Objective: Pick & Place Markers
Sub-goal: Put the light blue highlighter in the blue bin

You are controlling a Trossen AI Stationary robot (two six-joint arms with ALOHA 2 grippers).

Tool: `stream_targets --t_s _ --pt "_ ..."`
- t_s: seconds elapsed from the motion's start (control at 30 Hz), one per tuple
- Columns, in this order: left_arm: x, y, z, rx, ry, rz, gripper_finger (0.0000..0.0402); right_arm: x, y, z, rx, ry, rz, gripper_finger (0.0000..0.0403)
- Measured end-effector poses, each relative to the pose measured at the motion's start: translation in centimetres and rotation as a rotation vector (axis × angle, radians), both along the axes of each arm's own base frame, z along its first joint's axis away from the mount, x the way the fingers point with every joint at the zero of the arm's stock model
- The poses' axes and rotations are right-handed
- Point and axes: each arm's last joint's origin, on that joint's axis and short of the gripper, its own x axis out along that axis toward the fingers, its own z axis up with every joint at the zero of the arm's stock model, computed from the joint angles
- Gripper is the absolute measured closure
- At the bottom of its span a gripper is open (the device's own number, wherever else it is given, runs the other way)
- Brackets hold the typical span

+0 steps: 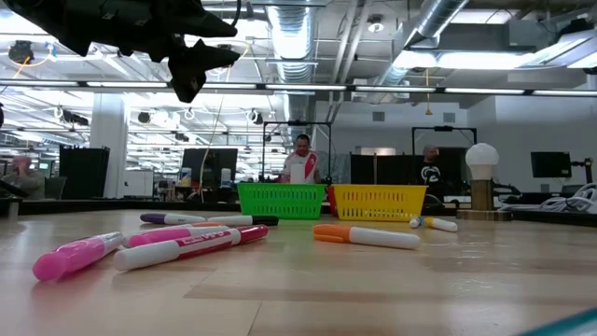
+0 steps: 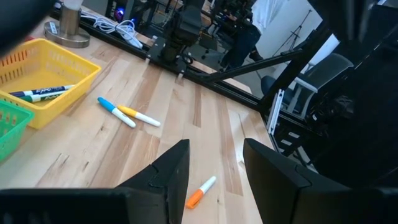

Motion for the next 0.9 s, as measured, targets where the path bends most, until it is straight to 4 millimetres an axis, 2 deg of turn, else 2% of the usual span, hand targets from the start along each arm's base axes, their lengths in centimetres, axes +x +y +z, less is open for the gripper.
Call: stream_targets --t_s 0.13,0.27,0.47,0.9 --pt "0.0 0.0 0.0 0.000 0.000 0.000 0.0251 1.1 2.6 -1.6 -0.006 0.015 0.059 0.0333" --pt "0.0 0.0 0.0 0.000 0.000 0.000 0.0251 1.8 4.2 -3.4 -0.028 0.077 0.078 0.0333" --pt "0.0 -0.1 0.0 -0.003 0.000 -0.002 0.0251 2.7 4.7 -4.9 -0.047 0.119 0.080 0.0333" --pt "0.0 -0.1 0.0 -0.003 0.001 -0.002 0.0251 2.2 5.8 -5.1 0.001 0.154 0.154 0.0333"
